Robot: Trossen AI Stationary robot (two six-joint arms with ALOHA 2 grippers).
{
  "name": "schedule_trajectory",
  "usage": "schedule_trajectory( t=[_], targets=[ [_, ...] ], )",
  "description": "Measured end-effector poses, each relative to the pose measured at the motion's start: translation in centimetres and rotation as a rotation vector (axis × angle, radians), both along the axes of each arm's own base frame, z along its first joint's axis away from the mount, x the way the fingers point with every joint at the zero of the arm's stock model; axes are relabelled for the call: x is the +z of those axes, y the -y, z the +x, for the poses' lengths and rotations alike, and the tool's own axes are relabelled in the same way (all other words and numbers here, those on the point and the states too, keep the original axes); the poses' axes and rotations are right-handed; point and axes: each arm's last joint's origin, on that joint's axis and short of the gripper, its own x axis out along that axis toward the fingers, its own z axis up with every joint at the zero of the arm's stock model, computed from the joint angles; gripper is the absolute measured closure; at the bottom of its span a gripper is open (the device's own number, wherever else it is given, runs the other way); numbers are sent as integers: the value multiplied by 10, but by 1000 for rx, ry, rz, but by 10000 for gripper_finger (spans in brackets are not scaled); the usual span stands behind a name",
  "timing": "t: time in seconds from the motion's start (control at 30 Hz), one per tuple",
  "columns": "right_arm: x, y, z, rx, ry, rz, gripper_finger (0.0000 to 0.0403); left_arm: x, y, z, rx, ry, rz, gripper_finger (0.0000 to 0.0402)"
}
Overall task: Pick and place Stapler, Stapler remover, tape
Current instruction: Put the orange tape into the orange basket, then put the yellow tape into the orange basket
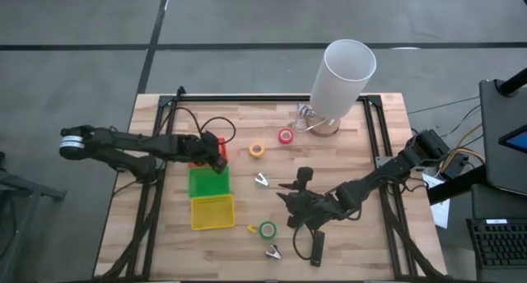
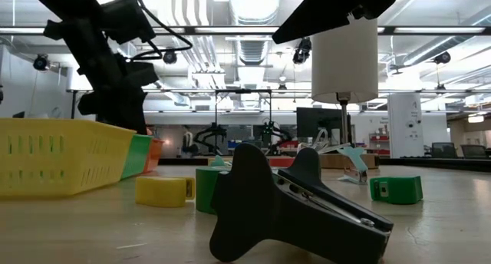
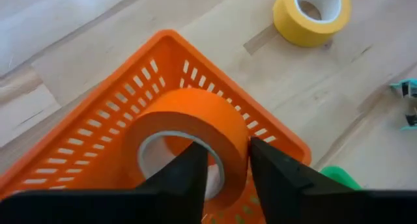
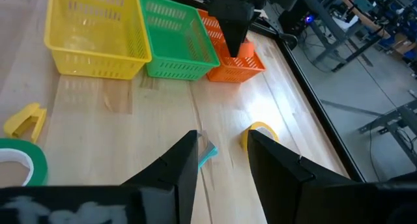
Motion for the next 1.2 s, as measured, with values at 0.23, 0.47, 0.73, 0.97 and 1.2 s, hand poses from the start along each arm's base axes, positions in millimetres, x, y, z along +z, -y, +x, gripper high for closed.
schedule_trajectory(
  t=[0.23, 0.47, 0.73, 0.97, 1.2],
  targets=[
    [-1, 0, 0, 0, -3, -2, 285, 8, -1, 4, -19, 11, 39, 228],
    [-2, 1, -1, -7, -1, 8, 283, 18, -2, 11, -51, 65, 71, 225],
    [-4, 1, -2, -11, -2, 13, 278, 31, 9, 39, -340, 264, 231, 225],
    [-5, 0, -3, -8, -3, 24, 291, 13, 14, 70, -449, 247, 244, 225],
    [-6, -1, -5, 47, -37, 101, 303, -11, 14, 103, -556, 91, 284, 225]
  ],
)
